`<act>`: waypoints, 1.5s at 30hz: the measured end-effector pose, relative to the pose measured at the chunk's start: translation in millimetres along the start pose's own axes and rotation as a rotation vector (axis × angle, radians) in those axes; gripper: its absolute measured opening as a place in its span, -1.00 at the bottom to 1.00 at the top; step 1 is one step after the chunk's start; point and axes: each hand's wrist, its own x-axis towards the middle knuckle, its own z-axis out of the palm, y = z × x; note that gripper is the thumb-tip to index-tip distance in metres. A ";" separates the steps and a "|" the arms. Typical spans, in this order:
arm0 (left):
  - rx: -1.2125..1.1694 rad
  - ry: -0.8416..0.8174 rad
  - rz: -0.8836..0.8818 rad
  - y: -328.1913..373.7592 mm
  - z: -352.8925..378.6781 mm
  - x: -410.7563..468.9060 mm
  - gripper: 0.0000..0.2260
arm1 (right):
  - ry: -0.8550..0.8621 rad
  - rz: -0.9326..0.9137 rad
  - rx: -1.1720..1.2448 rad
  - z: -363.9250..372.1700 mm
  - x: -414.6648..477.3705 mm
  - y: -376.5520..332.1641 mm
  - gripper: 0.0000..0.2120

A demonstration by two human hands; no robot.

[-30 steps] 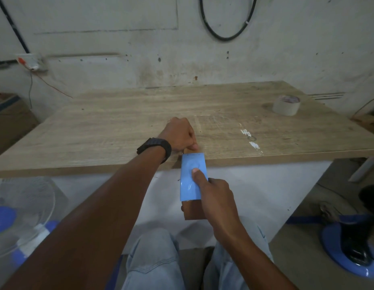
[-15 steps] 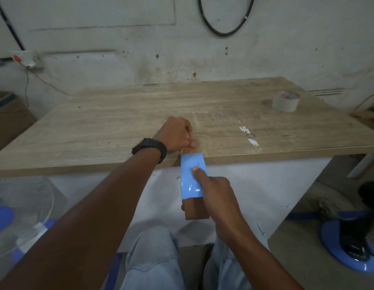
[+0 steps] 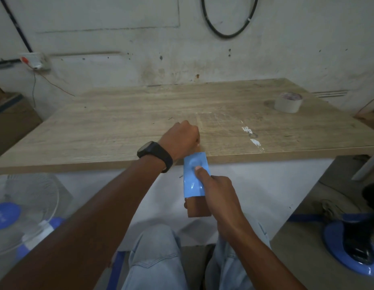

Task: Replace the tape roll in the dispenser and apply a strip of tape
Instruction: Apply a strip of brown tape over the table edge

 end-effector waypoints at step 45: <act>-0.158 -0.248 -0.090 -17.0 -8.0 3.5 -0.47 | -0.205 0.250 -0.163 -18.2 -8.0 -33.1 -0.59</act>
